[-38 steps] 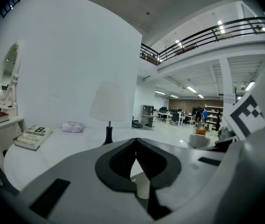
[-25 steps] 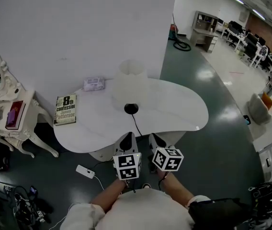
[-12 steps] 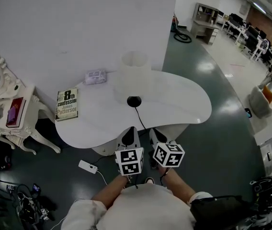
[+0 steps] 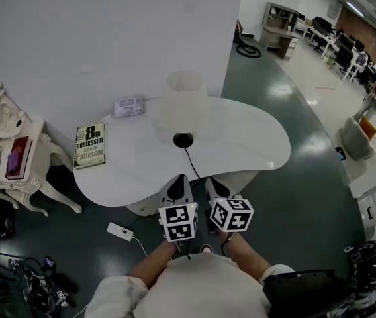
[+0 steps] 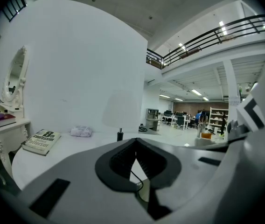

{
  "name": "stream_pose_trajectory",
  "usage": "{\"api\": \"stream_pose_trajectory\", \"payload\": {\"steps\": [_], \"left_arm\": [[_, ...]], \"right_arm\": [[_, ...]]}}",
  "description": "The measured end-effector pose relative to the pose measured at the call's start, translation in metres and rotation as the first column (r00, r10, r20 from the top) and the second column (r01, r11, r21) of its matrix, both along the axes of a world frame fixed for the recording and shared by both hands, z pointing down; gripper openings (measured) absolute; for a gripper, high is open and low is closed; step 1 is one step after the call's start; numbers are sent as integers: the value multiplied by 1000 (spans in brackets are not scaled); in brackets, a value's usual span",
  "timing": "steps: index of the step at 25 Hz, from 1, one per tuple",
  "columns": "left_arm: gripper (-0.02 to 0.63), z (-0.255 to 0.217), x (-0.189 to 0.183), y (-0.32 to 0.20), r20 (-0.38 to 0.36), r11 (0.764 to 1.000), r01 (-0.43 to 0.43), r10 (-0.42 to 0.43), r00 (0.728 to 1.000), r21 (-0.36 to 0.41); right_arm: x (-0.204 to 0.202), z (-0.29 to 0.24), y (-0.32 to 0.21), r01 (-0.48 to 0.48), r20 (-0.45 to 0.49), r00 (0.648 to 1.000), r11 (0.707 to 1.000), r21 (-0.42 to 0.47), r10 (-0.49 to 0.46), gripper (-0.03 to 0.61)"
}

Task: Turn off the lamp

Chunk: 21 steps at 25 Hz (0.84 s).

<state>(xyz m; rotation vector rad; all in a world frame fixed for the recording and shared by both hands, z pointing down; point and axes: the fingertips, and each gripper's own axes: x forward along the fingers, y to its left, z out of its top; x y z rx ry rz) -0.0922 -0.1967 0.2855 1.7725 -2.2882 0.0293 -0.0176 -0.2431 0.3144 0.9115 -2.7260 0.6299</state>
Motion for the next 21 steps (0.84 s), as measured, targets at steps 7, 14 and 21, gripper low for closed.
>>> {"api": "stream_pose_trajectory", "payload": {"steps": [7,14,21], "left_arm": [[9,1,-3,-2,3,1000,-1,1,1000,-3],[9,4,-4,-3,5,1000,-2,2,1000,-11],[9,10,-6,-5,4,1000,-2,2,1000,-26]], "right_arm": [[-2,2,-2,0,-4,1000,1000,0,0,-2],[1,4,-4,-7,-13,1000,1000,-3,7,-2],[-1,5,-6,-6,-16,1000,1000,0,6,-2]]}}
